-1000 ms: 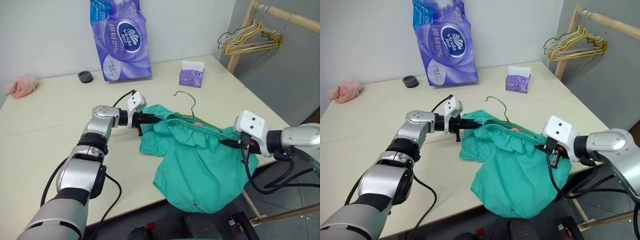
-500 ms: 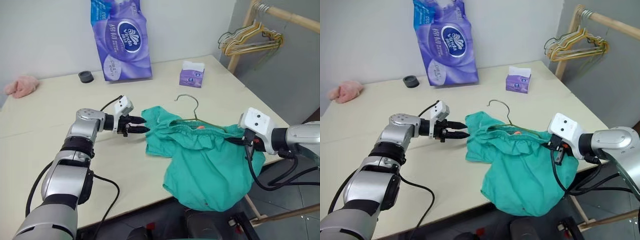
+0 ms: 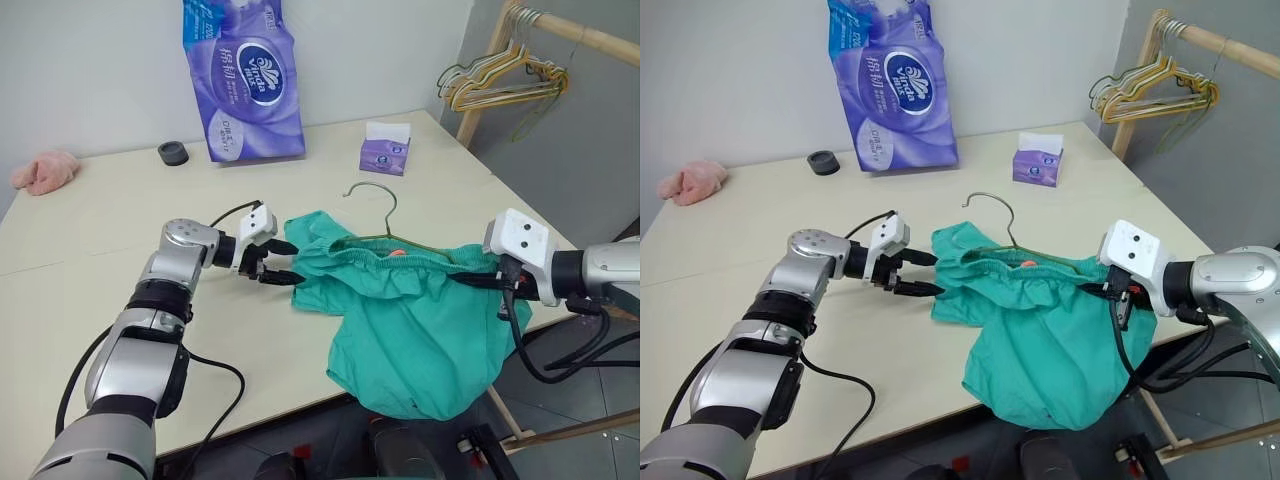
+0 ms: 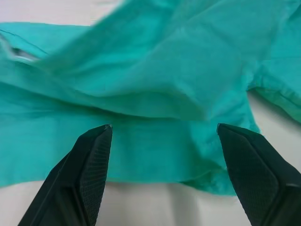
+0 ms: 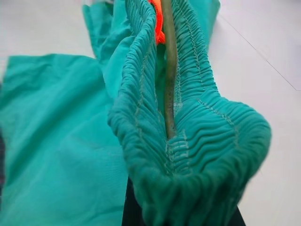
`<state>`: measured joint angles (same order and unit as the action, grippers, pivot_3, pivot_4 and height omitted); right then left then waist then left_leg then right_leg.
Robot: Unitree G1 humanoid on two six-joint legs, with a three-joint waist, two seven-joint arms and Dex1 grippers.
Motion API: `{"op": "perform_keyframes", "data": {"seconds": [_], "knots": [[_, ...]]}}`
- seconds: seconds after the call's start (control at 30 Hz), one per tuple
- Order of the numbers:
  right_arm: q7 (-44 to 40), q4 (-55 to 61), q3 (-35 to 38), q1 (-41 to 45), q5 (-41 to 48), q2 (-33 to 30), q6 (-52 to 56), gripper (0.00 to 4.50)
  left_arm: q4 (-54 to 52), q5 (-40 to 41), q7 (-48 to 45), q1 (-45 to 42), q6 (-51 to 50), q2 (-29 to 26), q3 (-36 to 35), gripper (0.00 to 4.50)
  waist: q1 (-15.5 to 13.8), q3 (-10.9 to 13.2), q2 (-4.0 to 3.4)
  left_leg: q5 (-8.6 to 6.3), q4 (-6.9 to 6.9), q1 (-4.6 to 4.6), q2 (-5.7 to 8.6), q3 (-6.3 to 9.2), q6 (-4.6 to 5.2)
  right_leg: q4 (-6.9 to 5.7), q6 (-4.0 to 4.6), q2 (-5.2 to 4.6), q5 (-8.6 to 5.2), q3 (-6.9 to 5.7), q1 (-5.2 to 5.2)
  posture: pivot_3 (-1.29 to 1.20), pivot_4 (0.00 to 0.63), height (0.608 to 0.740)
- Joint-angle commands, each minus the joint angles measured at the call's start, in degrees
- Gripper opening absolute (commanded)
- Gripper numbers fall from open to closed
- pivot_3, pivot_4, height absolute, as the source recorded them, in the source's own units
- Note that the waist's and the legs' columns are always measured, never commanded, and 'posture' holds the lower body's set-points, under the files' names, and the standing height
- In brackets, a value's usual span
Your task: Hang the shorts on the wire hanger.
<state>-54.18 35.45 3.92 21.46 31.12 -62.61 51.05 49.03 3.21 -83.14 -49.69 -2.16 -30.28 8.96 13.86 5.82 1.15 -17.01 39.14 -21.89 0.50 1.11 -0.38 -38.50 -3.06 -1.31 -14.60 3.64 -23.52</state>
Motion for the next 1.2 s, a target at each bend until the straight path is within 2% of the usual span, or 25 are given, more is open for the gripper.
{"op": "perform_keyframes", "data": {"seconds": [0.03,0.23,0.37,0.4,0.57,0.7,0.73,0.83,0.9,1.0,1.2], "knots": [[-0.6,1.4,3.5,1.3,1.9,-1.5,0.4,0.0,-0.5,0.0,0.6,-1.2,-0.5,0.6,-0.1,2.92,0.1,0.0,0.0,0.0,0.0,0.0,0.0,0.0,0.0,0.0,0.0,0.0,0.0,0.0,0.01,-0.31,0.073,0.74],[0.0,1.8,5.5,-0.3,2.5,-2.6,1.0,0.0,1.1,1.1,0.9,-2.8,-1.6,1.6,-1.4,1.03,0.5,0.0,0.0,0.0,-0.01,0.0,-0.01,0.0,0.0,0.01,0.0,0.01,0.0,0.0,0.0,-0.32,0.074,0.74],[0.1,1.5,6.6,-2.2,2.0,-3.0,0.7,0.0,1.9,1.0,2.7,-3.2,-1.0,1.2,-2.2,0.06,0.5,0.0,0.0,0.0,-0.02,0.0,-0.02,0.0,0.0,0.02,-0.01,0.01,0.0,-0.01,0.0,-0.32,0.074,0.74],[0.0,1.3,6.9,-2.8,1.7,-3.2,0.5,0.0,2.9,0.8,4.2,-3.5,-0.4,1.0,-2.6,0.02,0.5,0.0,0.0,0.0,-0.02,0.0,-0.01,-0.01,0.0,0.02,-0.01,0.01,0.0,0.01,0.0,-0.32,0.073,0.74],[-0.7,0.5,8.8,-4.9,1.4,-4.2,-0.4,0.0,7.5,-0.9,9.5,-4.4,3.2,-0.2,-3.4,0.02,0.5,0.0,0.0,0.0,-0.02,0.01,-0.01,-0.01,0.0,0.02,-0.01,0.01,-0.01,0.02,0.0,-0.31,0.073,0.74],[-1.0,0.3,10.0,-5.8,1.6,-5.0,-0.6,0.0,7.5,0.1,8.7,-3.8,3.1,0.0,-4.0,0.02,0.4,0.0,0.0,0.0,-0.02,0.0,-0.01,0.0,0.0,0.02,-0.01,0.0,-0.01,0.0,0.0,-0.31,0.073,0.74],[-0.9,0.4,10.1,-5.9,1.8,-5.1,-0.6,0.0,6.6,0.7,7.1,-3.6,2.4,0.0,-3.9,0.02,0.4,0.0,0.0,0.0,-0.02,0.0,-0.01,-0.01,0.0,0.02,-0.01,0.0,-0.01,0.01,0.0,-0.31,0.073,0.74],[-0.9,0.8,9.9,-6.0,1.8,-5.3,-0.7,0.0,-3.1,2.5,-6.5,-0.6,-2.2,-2.7,0.1,0.02,0.6,0.0,0.0,0.0,-0.02,0.0,-0.01,-0.04,0.0,0.01,-0.01,0.01,-0.01,0.02,0.0,-0.31,0.074,0.74],[-1.0,0.8,9.5,-6.1,1.4,-5.4,-1.1,0.0,-5.4,2.1,-8.3,-0.5,-4.3,-3.6,0.8,0.02,0.7,0.0,0.0,0.0,-0.06,0.01,-0.03,-0.04,0.0,0.02,-0.01,0.06,-0.01,0.03,-0.01,-0.31,0.074,0.74],[-0.7,0.7,9.0,-6.0,1.1,-5.3,-1.5,0.0,-4.6,2.3,-6.6,-2.0,-4.7,-3.3,-0.5,0.61,0.7,0.0,0.0,0.0,-0.05,0.03,-0.04,-0.04,0.0,0.01,-0.01,0.07,-0.02,0.03,0.0,-0.31,0.074,0.74],[0.0,0.6,7.0,-6.4,-0.3,-4.5,-3.2,0.0,-8.6,4.5,-8.1,-1.6,-6.8,-2.9,-1.3,2.35,0.6,0.0,0.0,0.0,-0.04,0.02,-0.03,-0.09,0.0,0.05,-0.02,0.06,-0.02,0.08,0.0,-0.32,0.075,0.74]]}}
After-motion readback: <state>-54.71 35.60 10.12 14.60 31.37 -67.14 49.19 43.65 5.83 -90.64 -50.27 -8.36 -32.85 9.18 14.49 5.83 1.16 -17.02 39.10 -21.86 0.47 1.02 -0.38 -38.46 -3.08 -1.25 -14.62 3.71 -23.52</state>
